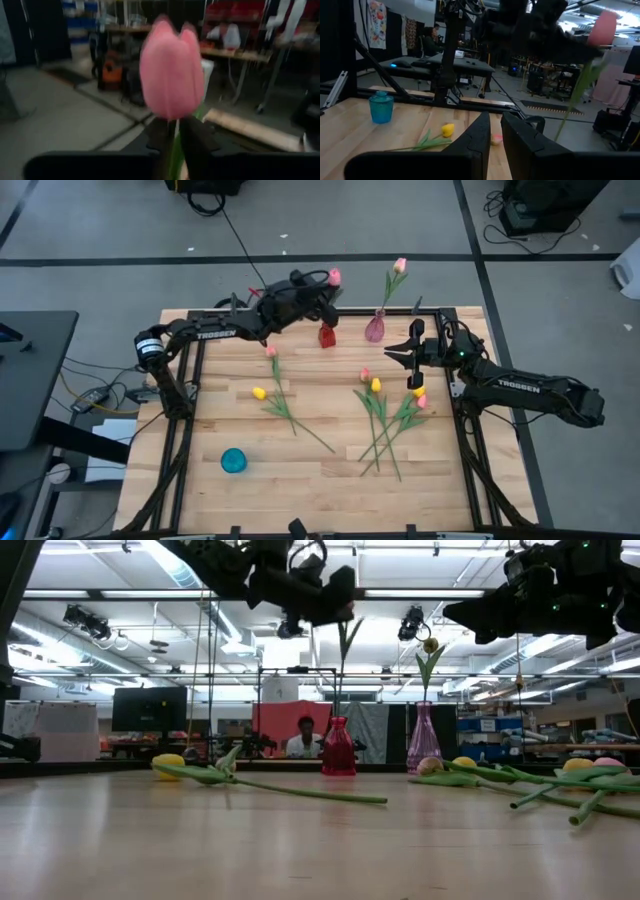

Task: Sort flowers into vase by color
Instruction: Put the pink tulip into the red vase, then put the pink white tulip into the pink vase

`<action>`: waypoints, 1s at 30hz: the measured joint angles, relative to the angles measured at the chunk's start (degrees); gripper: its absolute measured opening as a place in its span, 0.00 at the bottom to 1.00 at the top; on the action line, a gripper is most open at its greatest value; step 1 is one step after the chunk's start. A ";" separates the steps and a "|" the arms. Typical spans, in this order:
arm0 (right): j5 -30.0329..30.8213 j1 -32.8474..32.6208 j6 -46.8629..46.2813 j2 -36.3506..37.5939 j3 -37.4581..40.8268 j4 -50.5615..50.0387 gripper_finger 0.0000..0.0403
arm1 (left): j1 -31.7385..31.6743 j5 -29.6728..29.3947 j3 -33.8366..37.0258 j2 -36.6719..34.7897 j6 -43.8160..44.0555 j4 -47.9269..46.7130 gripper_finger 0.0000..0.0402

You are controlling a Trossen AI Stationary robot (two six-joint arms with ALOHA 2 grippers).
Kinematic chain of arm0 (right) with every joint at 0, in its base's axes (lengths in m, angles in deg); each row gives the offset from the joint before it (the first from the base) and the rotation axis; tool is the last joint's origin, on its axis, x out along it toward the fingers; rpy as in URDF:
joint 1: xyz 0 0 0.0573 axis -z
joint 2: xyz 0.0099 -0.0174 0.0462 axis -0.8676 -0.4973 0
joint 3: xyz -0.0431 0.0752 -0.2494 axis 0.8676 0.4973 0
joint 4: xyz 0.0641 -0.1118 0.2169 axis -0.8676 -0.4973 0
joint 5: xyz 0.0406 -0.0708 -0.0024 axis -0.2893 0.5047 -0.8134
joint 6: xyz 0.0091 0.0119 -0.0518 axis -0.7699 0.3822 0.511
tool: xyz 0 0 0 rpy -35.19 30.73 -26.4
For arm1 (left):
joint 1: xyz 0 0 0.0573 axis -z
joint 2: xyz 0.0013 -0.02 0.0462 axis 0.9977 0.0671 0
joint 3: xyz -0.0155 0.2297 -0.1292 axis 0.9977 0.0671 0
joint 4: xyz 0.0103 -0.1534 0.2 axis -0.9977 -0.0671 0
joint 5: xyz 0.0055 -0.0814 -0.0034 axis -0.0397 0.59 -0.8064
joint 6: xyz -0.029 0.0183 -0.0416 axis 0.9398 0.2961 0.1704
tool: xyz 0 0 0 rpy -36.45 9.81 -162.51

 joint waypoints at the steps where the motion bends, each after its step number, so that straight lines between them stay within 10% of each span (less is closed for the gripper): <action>1: 0.00 0.00 0.00 0.00 0.00 0.01 0.15 | 0.05 -0.44 0.02 0.02 0.33 -1.64 0.18; 12: -0.04 0.69 0.09 0.00 0.00 -0.23 0.15 | 2.50 -6.66 -0.07 -4.58 3.26 -24.26 0.49; 22: -0.44 1.07 -0.12 0.00 0.00 -0.52 0.15 | 7.39 -11.90 1.96 -7.16 35.22 -69.44 0.47; 30: -0.45 1.07 -0.97 0.00 0.00 -0.20 0.15 | 10.33 -2.20 16.79 -7.08 51.23 -61.50 0.46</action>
